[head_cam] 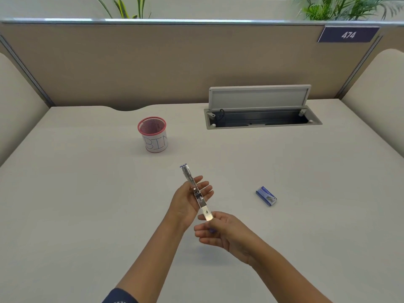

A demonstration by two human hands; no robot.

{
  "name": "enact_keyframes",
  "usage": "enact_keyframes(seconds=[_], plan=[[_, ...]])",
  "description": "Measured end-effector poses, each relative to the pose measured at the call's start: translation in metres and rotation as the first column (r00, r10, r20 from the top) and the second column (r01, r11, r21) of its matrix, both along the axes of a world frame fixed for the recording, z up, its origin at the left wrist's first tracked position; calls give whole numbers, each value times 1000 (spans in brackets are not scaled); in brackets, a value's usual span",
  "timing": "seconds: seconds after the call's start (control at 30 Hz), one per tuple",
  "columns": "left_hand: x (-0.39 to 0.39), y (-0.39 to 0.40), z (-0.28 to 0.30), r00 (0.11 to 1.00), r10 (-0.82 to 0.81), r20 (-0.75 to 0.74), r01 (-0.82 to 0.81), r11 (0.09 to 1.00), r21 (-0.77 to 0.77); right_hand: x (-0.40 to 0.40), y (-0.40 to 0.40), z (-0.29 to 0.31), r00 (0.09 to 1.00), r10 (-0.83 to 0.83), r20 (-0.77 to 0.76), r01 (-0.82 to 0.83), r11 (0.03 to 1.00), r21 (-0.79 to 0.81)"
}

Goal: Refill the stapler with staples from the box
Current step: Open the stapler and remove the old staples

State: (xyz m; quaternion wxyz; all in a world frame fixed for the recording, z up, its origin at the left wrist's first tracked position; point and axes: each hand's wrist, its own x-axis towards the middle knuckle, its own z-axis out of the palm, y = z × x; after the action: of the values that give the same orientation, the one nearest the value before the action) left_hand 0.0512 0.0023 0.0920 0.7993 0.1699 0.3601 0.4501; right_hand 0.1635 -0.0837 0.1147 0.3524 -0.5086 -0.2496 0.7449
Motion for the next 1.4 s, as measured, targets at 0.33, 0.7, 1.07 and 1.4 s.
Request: enact_keyframes(seconds=[0.33,0.7,1.07,1.4], plan=[[8,-15,-7,959,-216,-182,225,974,29,3,11,8,993,44,-110,-54,995,-90],[12,-20,-14,925,-282,-256,319,941,115,4,15,3,997,-50,-63,37,980,-195],[13,-25,-14,923,-237,-302,304,932,197,7,16,3,977,-119,-175,66,956,-286],[11,-20,-15,993,-104,48,108,991,-82,0,13,2,955,-271,-119,236,941,-242]])
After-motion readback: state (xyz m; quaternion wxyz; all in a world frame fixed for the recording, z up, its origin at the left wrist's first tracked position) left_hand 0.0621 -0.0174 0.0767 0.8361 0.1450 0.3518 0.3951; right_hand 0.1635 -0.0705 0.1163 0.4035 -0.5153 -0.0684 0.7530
